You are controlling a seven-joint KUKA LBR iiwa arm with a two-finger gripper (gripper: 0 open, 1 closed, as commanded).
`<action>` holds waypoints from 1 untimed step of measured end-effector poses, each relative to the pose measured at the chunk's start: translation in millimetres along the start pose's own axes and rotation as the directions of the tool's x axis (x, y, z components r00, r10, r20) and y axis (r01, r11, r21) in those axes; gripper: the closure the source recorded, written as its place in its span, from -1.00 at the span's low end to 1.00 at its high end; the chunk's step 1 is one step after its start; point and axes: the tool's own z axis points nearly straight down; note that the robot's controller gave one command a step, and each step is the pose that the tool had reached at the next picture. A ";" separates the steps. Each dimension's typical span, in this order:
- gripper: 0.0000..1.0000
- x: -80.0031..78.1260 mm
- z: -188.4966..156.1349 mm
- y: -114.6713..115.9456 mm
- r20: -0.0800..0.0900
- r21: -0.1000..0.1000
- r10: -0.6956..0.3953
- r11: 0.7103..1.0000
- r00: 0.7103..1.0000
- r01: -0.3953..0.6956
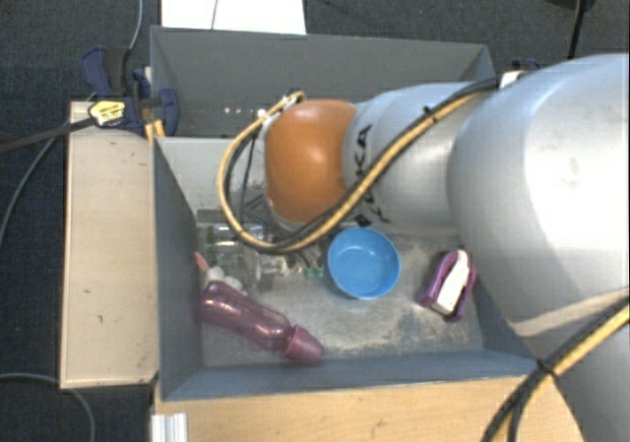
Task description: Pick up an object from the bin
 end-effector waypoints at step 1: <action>1.00 0.0 0.0 -0.1 0.000 0.000 0.002 1.000 1.000 -0.002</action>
Offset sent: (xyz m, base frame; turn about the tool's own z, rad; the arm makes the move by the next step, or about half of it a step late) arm -0.0083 -0.0002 0.0534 -0.0003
